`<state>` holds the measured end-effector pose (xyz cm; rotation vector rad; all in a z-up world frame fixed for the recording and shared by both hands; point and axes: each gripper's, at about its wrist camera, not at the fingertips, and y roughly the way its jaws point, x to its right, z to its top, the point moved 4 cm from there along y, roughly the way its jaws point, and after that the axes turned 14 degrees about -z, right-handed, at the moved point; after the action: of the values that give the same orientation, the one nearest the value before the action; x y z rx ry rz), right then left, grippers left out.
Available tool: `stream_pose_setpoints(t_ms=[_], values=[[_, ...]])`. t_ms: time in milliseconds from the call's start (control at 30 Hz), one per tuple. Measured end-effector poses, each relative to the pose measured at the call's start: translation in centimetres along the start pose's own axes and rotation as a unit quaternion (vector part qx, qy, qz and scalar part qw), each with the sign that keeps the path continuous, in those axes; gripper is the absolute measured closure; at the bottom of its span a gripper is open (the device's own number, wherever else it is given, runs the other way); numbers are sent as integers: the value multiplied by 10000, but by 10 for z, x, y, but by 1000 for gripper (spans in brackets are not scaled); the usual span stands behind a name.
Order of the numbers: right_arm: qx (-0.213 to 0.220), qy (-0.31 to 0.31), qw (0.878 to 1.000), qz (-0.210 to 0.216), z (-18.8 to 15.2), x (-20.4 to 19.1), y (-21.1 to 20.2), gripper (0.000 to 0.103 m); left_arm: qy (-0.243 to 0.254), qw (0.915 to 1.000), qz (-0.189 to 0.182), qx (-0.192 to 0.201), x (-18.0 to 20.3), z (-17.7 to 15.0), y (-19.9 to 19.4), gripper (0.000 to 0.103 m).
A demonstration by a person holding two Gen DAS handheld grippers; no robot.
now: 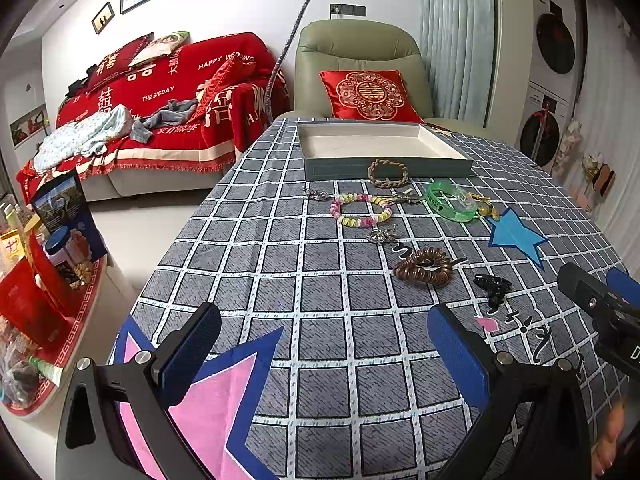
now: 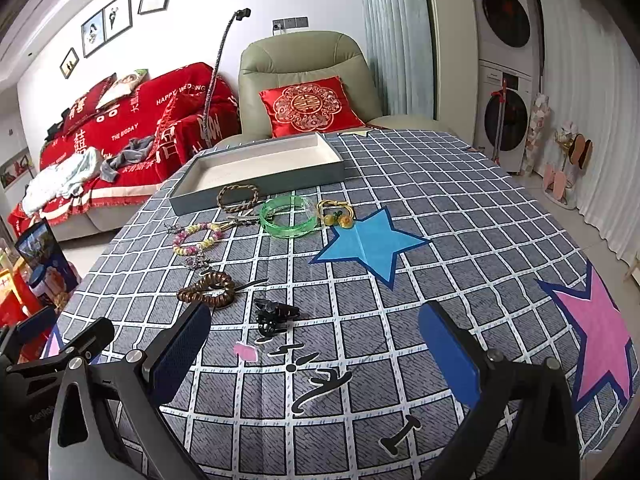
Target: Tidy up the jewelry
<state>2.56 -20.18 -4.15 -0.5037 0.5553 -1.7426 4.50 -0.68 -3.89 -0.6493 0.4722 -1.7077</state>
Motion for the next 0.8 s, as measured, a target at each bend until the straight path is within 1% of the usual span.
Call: stream_pose_setpoints(t_ms=[800], values=[[-3, -7, 10000, 0, 0, 0, 0, 0, 10, 10000, -24, -47, 3, -1, 2, 0]])
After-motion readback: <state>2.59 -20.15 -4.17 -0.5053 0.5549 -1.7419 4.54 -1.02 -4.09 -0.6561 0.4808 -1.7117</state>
